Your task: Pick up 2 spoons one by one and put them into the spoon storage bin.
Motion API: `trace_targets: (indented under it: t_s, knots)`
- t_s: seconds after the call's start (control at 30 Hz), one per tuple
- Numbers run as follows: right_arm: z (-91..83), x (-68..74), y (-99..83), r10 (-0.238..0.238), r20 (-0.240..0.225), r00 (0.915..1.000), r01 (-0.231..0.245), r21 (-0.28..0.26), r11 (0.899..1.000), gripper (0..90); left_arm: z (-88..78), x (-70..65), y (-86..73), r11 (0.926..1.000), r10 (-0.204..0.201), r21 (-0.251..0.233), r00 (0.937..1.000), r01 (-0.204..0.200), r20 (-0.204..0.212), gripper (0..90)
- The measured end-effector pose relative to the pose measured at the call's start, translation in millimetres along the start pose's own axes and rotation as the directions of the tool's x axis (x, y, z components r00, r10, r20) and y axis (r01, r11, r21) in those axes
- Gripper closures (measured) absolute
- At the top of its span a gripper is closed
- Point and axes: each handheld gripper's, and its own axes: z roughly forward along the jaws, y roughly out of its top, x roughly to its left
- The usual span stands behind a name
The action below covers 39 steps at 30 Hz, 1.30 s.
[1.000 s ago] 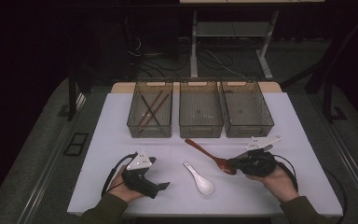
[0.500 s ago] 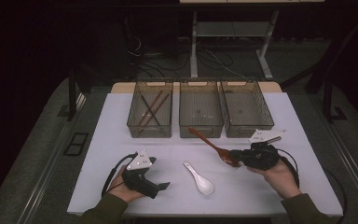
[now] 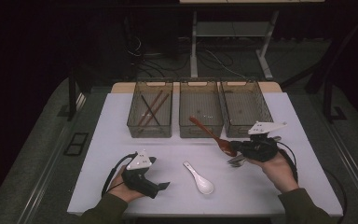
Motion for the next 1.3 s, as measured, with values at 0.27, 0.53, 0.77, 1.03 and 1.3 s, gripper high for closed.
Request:
trace_targets:
  t_s: [0.27,0.53,0.77,1.03,1.3]
  knots:
    - [5.7,-5.3,11.3,0.009,0.038,0.9992,-0.008,-0.027,1.0,85.7,0.9,-0.9,-0.2,0.9999,-0.01,-0.01,1.0,0.01,-0.002,0.0]
    - [12.0,-13.4,21.8,0.019,0.056,0.9982,-0.016,-0.04,0.999,85.7,0.9,-1.2,-0.3,0.9998,-0.016,-0.01,0.9999,0.016,0.003,0.0]
    - [15.5,-22.5,32.8,0.044,0.064,0.997,-0.04,-0.068,0.997,85.7,0.8,-1.4,-0.2,0.9998,-0.015,-0.012,0.9999,0.015,0.003,0.0]
    - [30.0,-28.0,49.4,0.055,0.1,0.9935,-0.047,-0.074,0.996,85.7,0.8,-1.4,0.0,0.9997,-0.017,-0.015,0.9998,0.018,0.006,0.0]
    - [44.7,-33.4,67.5,0.053,0.137,0.9892,-0.044,-0.067,0.997,85.7,0.9,-1.8,0.1,0.9998,-0.014,-0.015,0.9999,0.014,0.007,0.0]
